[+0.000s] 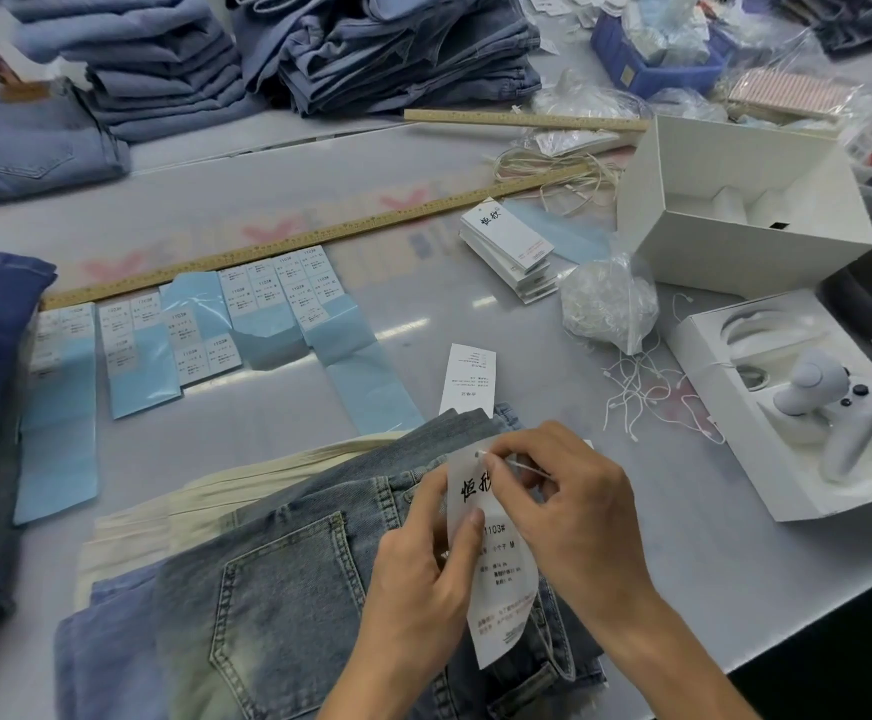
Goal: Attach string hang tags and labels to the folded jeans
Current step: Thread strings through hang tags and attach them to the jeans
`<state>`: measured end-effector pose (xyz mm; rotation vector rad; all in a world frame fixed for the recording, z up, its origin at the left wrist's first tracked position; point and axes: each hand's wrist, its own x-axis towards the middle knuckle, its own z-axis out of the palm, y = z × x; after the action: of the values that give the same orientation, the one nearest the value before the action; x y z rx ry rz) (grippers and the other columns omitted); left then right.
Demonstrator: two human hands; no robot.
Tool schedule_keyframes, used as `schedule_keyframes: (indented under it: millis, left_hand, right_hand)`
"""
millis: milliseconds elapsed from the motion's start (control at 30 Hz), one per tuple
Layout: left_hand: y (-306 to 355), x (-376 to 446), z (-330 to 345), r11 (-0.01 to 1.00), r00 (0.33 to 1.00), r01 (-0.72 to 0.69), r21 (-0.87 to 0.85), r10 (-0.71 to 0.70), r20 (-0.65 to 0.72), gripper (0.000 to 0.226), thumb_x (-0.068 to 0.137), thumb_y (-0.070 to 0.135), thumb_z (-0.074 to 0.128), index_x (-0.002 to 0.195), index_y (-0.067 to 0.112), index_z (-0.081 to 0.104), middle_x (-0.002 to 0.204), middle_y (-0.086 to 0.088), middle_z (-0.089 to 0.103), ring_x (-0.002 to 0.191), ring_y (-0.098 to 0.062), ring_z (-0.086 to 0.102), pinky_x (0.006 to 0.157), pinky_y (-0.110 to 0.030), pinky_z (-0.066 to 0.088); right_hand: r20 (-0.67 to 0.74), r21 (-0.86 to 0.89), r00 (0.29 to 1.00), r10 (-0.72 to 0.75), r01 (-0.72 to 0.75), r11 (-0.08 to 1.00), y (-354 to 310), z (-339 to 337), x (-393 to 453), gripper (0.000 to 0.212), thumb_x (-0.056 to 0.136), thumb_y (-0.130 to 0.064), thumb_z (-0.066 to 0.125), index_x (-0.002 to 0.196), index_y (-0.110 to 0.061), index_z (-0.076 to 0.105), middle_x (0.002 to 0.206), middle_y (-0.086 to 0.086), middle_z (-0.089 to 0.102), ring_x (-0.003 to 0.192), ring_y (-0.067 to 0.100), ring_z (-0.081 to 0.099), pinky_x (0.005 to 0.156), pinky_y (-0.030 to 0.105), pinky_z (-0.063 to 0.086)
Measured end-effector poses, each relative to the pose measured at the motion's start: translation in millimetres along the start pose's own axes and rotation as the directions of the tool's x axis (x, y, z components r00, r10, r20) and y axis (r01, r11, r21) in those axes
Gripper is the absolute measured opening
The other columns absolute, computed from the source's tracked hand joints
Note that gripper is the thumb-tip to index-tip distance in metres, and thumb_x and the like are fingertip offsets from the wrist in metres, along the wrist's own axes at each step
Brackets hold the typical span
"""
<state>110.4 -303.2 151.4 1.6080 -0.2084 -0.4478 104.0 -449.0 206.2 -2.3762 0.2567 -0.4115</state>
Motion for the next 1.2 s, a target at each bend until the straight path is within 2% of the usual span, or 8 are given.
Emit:
schedule_keyframes:
  millis: [167,267,433,633,833,1033,1100,1200]
  left_hand:
    - [0.4,1.9,-4.0,0.986,0.998,-0.051,0.158,0.057,-0.03,0.035,0.098,0.038,0.054,0.128,0.056,0.053,0.092,0.01,0.076,0.074,-0.019,0.074,0.064,-0.051,0.06]
    - [5.2,4.4,-5.6,0.976,0.993,-0.115,0.185,0.119,-0.015,0.031,0.1,0.044,0.053,0.129,0.052,0.056,0.103,0.014,0.074,0.083,-0.014,0.074,0.062,-0.036,0.061]
    - [15.8,9.4,-12.5,0.958,0.994,0.006,-0.285,-0.036,-0.102,0.041,0.103,0.048,0.045,0.111,0.024,0.077,0.11,-0.005,0.076,0.1,-0.021,0.073,0.07,-0.027,0.059]
    - [15.8,20.3,-17.5,0.878,0.981,0.137,-0.459,-0.185,-0.06,0.02,0.073,0.018,0.086,0.091,0.02,0.077,0.084,-0.012,0.074,0.071,-0.018,0.069,0.061,-0.025,0.055]
    - [16.6,15.6,-18.1,0.988,0.988,-0.09,-0.129,0.071,-0.14,0.015,0.093,0.019,0.066,0.098,0.029,0.075,0.089,-0.002,0.075,0.076,-0.009,0.069,0.065,-0.017,0.052]
    - [26.9,19.0,-24.6,0.955,0.975,-0.177,0.237,0.204,-0.092,0.004,0.097,0.033,0.058,0.096,0.036,0.061,0.082,0.009,0.07,0.065,-0.011,0.063,0.057,-0.024,0.049]
    - [38.1,22.4,-34.1,0.863,0.952,-0.205,0.461,0.286,-0.111,0.005,0.099,0.039,0.052,0.094,0.036,0.053,0.074,0.009,0.066,0.057,-0.009,0.057,0.048,-0.03,0.044]
    - [67.6,32.9,-56.7,0.537,0.823,-0.258,0.803,0.557,-0.108,0.01,0.102,0.027,0.048,0.099,0.021,0.056,0.075,0.002,0.062,0.057,-0.017,0.054,0.044,-0.037,0.045]
  right_hand:
    - [0.063,-0.019,0.997,-0.046,0.047,0.999,-2.7,-0.7,-1.8,0.005,0.09,-0.019,0.074,0.092,-0.024,0.072,0.084,-0.014,0.062,0.071,0.005,0.062,0.061,0.028,0.055]
    - [0.054,0.0,0.998,-0.017,0.017,1.0,-1.5,-0.6,-1.2,0.005,0.09,-0.021,0.074,0.092,-0.025,0.072,0.086,-0.015,0.063,0.072,0.004,0.063,0.063,0.03,0.055]
    - [0.059,0.045,0.997,-0.048,0.045,0.998,-1.5,-0.5,-2.1,0.002,0.091,-0.026,0.072,0.092,-0.026,0.071,0.086,-0.015,0.061,0.071,0.006,0.059,0.061,0.025,0.051]
    - [0.087,-0.031,0.986,-0.143,0.146,0.989,-5.8,5.1,-7.0,0.002,0.097,-0.025,0.067,0.096,-0.024,0.069,0.087,-0.011,0.058,0.07,0.007,0.055,0.06,0.031,0.051]
    - [0.122,-0.21,0.974,-0.189,0.211,0.955,-12.4,1.3,-5.8,0.007,0.093,-0.026,0.063,0.09,-0.022,0.068,0.083,-0.006,0.058,0.072,0.017,0.059,0.055,0.037,0.052]
    - [0.128,-0.09,0.979,-0.158,0.17,0.981,-12.1,-5.0,-3.3,0.004,0.095,-0.028,0.068,0.097,-0.026,0.071,0.092,-0.015,0.062,0.083,0.006,0.059,0.069,0.026,0.052]
    - [0.05,-0.064,0.99,-0.13,0.133,0.989,-10.5,-8.5,-1.3,0.018,0.095,-0.03,0.066,0.109,-0.021,0.073,0.104,-0.011,0.066,0.097,0.01,0.062,0.082,0.031,0.054]
    - [-0.113,-0.01,0.989,-0.092,0.092,0.996,-7.0,-22.3,4.6,0.028,0.096,-0.024,0.065,0.121,-0.01,0.07,0.12,0.001,0.067,0.115,0.019,0.062,0.099,0.031,0.05]
